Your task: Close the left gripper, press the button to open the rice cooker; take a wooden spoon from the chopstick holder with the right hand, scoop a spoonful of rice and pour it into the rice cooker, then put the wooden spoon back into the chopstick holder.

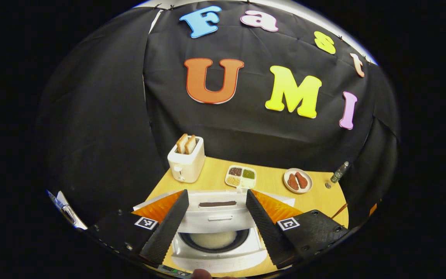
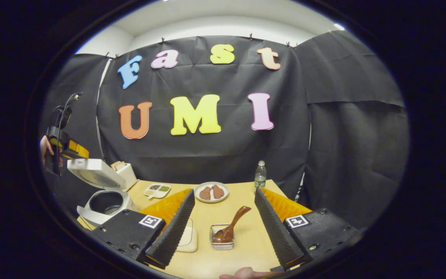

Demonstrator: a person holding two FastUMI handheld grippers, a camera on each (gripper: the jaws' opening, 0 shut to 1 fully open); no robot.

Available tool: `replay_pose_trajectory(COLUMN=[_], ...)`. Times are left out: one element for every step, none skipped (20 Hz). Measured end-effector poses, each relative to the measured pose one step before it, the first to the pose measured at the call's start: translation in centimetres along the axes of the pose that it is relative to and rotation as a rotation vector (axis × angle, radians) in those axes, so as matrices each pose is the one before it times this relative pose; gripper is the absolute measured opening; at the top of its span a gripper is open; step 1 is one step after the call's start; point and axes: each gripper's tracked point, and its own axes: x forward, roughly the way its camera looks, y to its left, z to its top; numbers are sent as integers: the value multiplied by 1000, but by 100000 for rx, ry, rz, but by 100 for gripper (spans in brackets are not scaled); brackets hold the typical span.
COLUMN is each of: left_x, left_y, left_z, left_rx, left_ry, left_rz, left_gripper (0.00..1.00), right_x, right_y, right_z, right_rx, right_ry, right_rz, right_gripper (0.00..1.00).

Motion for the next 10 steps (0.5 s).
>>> replay_pose_trajectory(left_x=[-358,-281,-220,42,354,334,285,57,215,315], left_y=[-307,-107,26,-82,-187,17,58,56,27,24], left_z=[-1584,-1613,-1362,-1138,-1105,-680,-1017,-841,-871,-679], left_rx=[-864,-916,273,739,674,-44,-1002,-1885,-2194,-1559], left_ry=[3248,2531,1820,2155,1774,1726,1867,1621,1883,1900], left_rz=[-777,-201,29,123,219,134,38,-264,-195,-110], left_gripper=[96,96,96,97,97,97,97,97,97,97], right_x=[15,-39,-67,-44,-36,23,-54,-93,57,54], right_y=[437,452,408,395,302,365,318,245,139,114], right_z=[-356,-445,-303,-355,-309,-252,-152,-100,94,-15], right_rx=[303,297,-2,-332,-502,-350,-245,-164,-62,27], right_ry=[1021,1075,866,651,780,570,542,186,-41,12], right_rz=[1069,1096,1041,966,922,893,736,719,509,588], right_gripper=[100,100,100,100,99,100,99,100,100,100])
